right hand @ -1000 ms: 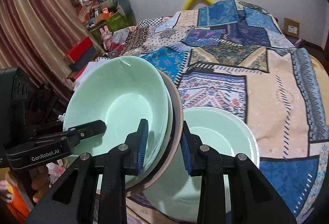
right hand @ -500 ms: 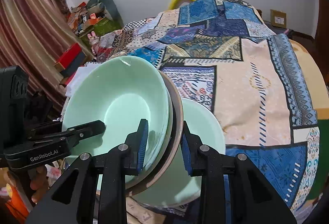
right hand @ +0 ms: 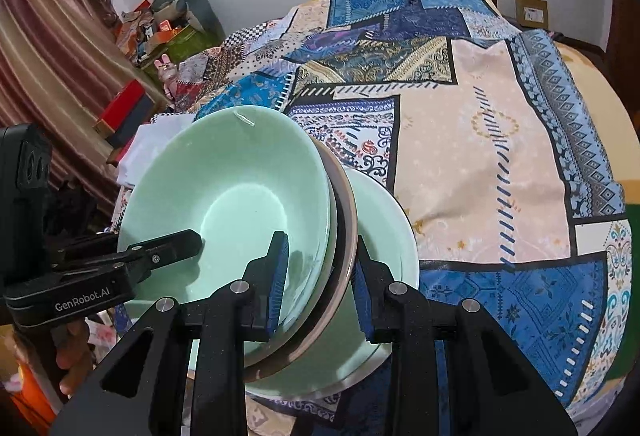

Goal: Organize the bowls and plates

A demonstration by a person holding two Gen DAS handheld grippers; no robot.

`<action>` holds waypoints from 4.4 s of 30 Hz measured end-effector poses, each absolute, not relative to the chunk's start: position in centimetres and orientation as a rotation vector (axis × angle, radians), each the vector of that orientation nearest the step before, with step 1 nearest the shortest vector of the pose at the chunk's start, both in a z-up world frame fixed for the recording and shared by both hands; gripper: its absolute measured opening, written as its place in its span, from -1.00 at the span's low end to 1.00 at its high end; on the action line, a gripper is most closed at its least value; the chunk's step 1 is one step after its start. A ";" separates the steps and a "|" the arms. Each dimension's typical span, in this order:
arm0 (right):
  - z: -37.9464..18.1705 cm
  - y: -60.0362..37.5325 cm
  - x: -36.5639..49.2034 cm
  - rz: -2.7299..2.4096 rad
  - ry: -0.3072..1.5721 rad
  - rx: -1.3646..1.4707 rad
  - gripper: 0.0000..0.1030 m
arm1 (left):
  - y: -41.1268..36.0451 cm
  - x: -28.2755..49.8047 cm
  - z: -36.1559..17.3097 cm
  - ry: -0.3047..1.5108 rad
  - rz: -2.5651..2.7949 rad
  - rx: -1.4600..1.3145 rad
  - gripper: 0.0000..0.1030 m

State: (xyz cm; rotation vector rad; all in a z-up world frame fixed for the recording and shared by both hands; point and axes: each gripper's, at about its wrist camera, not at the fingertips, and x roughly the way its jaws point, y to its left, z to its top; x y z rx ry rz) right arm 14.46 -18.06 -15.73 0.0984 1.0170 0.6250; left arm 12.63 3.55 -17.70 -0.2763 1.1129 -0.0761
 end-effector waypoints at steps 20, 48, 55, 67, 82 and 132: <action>-17.3 -18.1 15.2 0.617 1.066 0.122 -0.33 | 4.6 12.9 -19.0 1.126 -0.095 -0.315 -0.38; 2.3 -20.6 3.6 0.630 0.362 0.029 0.24 | 3.3 -0.5 2.5 0.368 -0.015 -0.089 0.65; 3.2 -20.6 2.2 0.630 0.296 0.031 0.67 | 2.3 -2.1 3.0 0.306 -0.011 -0.055 0.99; 2.7 -21.1 2.3 0.587 0.276 0.060 1.00 | 2.5 -2.6 2.7 0.291 -0.011 -0.079 1.00; 2.4 -21.8 2.2 0.592 0.291 0.078 1.00 | 1.6 -2.7 2.7 0.287 -0.012 -0.064 1.00; 2.2 -21.4 2.9 0.595 0.321 0.090 1.00 | 1.8 -1.4 2.1 0.323 -0.050 -0.086 1.00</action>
